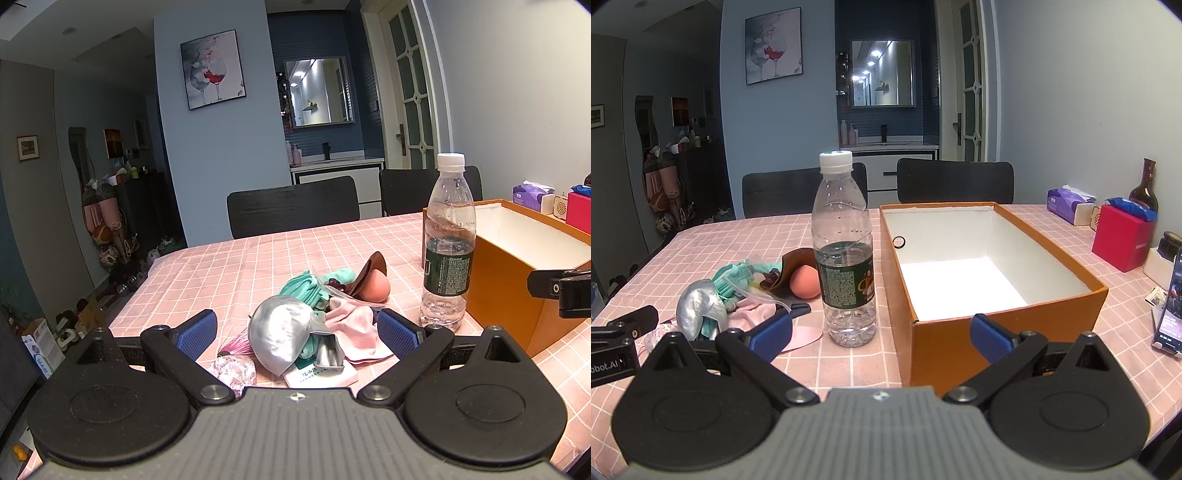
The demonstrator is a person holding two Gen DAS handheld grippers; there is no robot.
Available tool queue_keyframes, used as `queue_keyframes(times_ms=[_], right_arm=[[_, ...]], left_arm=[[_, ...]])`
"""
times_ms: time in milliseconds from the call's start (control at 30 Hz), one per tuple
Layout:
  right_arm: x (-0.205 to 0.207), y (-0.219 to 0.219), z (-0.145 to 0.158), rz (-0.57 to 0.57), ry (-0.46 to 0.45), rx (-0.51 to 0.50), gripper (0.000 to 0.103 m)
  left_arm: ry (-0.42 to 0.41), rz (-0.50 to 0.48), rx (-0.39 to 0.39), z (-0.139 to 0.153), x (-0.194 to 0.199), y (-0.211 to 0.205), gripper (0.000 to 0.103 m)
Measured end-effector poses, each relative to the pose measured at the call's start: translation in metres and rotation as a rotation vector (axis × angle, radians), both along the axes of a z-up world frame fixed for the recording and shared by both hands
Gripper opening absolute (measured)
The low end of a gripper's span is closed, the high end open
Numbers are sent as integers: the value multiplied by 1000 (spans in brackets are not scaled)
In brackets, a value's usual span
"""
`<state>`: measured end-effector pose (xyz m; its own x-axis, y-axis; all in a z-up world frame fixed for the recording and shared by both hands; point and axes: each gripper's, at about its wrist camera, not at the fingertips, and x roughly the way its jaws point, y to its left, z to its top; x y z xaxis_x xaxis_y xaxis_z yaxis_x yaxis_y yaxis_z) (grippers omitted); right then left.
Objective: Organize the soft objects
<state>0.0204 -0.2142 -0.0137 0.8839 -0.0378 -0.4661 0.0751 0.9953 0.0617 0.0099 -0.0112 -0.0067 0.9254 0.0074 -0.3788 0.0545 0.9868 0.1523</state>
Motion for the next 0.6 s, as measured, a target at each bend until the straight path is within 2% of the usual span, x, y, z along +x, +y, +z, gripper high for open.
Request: queue_keyframes(times_ms=[600], right_arm=[[1, 4, 0, 1, 4, -7, 100]], left_arm=[[4, 4, -4, -1, -1, 1, 103]])
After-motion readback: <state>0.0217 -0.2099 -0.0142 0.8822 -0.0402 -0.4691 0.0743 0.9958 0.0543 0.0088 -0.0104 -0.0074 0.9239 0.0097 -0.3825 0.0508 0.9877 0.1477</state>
